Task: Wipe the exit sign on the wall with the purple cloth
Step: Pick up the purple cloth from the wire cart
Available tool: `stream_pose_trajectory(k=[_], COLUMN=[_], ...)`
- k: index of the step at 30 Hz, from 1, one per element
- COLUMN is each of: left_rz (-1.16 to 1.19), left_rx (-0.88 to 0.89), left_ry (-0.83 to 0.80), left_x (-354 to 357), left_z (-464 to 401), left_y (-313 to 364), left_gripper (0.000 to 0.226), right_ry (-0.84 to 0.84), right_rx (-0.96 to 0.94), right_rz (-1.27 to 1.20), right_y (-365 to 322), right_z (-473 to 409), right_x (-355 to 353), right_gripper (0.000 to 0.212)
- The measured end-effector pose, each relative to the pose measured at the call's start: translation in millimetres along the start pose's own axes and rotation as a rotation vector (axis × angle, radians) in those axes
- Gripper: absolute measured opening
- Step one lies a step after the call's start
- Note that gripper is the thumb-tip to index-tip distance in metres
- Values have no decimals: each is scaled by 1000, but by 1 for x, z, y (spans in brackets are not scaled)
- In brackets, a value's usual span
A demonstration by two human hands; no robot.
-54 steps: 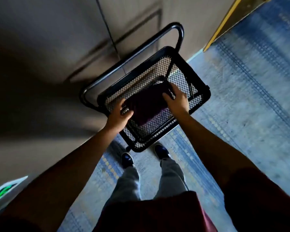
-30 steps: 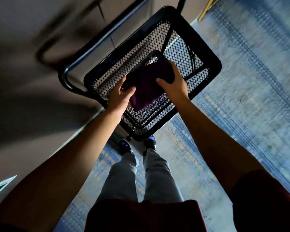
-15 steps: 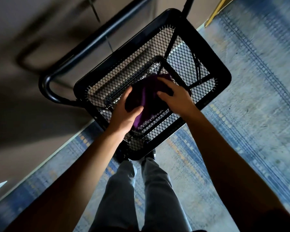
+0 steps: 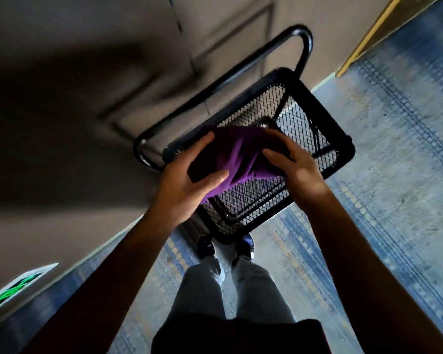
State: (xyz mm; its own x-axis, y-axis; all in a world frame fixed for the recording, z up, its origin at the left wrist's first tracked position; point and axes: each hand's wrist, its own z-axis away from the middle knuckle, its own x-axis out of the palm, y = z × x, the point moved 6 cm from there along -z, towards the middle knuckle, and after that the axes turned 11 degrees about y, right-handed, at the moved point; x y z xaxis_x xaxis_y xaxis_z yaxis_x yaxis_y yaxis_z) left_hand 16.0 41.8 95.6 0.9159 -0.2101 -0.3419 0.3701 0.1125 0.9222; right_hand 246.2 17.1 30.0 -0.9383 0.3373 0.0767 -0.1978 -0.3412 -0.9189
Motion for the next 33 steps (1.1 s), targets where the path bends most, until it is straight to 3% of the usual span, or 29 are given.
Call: stream_pose_trajectory(k=[8,14,17,22,29,33], left_rz=[20,192,299,447,320,142], left_rx=[178,59,-20,-45,17,14], left_ry=[225,316,448,708,894,1020], left_x=[-69,-112,-142,-198,-273,-324], left_z=[46,85,112,173,291,372], left_y=[97,107,92,63,17,-16], left_gripper=[61,60,58,49,40,37], right_ry=[-212,-430,-494,-526,-616,-643], right_rx=[76,54,35,-145,-473,-477], right_rz=[-281,-313,-308,-53,460,457], right_y=[-76,-114,-123,-132,-114,-89], right_z=[36,77,101,155,256,333], right_x=[46,106,139,193,274,328], right_gripper=[65,45,37,38,49,58])
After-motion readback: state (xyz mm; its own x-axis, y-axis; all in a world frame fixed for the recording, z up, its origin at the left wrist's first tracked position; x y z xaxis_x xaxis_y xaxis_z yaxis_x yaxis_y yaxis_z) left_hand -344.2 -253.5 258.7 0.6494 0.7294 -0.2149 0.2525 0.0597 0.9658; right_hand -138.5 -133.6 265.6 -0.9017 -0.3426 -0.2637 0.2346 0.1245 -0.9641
